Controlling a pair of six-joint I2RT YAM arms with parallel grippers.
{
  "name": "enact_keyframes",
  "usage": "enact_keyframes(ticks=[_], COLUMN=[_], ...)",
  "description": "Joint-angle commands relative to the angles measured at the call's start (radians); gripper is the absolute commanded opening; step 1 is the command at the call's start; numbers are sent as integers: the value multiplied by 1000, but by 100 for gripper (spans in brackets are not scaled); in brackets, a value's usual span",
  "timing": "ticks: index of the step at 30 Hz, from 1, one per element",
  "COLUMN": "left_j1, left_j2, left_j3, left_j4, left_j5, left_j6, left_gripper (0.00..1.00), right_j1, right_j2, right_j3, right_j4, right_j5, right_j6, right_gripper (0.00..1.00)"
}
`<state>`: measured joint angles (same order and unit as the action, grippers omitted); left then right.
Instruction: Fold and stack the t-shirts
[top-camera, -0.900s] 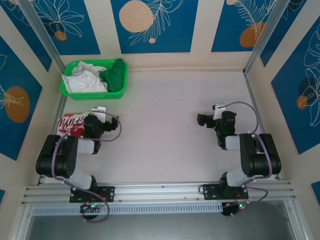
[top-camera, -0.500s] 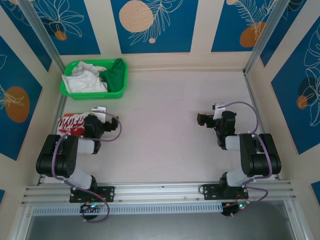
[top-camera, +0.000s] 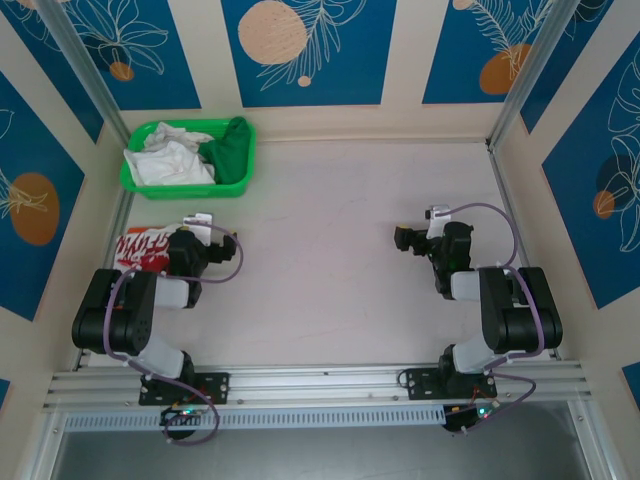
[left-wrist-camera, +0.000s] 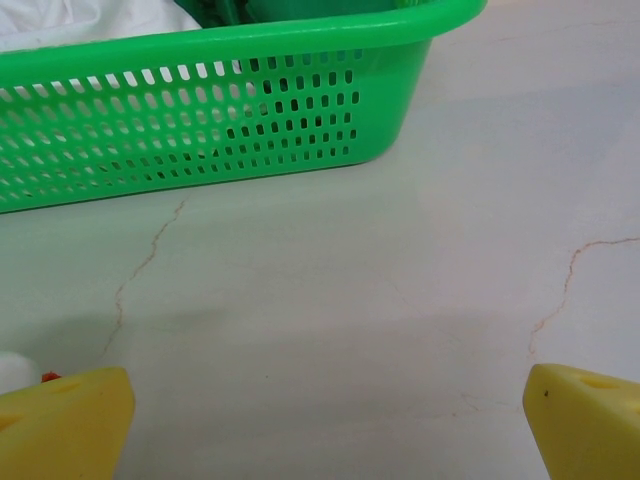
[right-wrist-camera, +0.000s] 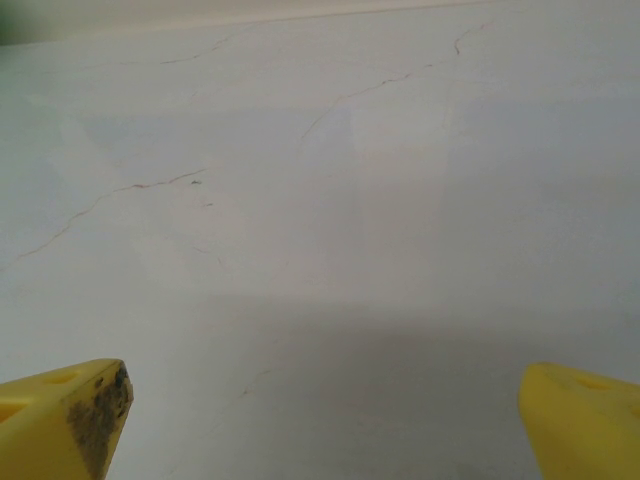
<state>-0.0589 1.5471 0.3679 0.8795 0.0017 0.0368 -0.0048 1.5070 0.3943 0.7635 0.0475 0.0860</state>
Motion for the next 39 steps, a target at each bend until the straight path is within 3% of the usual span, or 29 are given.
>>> enact_keyframes(ticks=[1,8,13,18,26,33,39], left_j1=[9,-30,-29,-30,-28,-19,-10], left_j2=[-60,-311,-275,-59,363,676,855], left_j3=[-16,75,289,641,1191,1629,1878], left_j4=[33,-295,-494,-766,-1098,-1371,-1507], left_j5=[26,-81,-107,-170,-125,-106,-83], left_j6=[19,-29,-179,-283,-362,-446,-496], left_gripper=[100,100,100,100,100,100,99], right_j1=[8,108,224,379,582,639,647], right_j2=[-63,-219,-271,-242,-178,-182,-188], right_j3=[47,108,230,352,473,497,489], right_j4=[-58,-246,-363,-409,-459,-490,-508], right_j5=[-3,55,57,38,-28,-107,-94], right_j6=[-5,-95,-148,-211,-255,-222,-220], right_gripper=[99,99,99,99,99,99,99])
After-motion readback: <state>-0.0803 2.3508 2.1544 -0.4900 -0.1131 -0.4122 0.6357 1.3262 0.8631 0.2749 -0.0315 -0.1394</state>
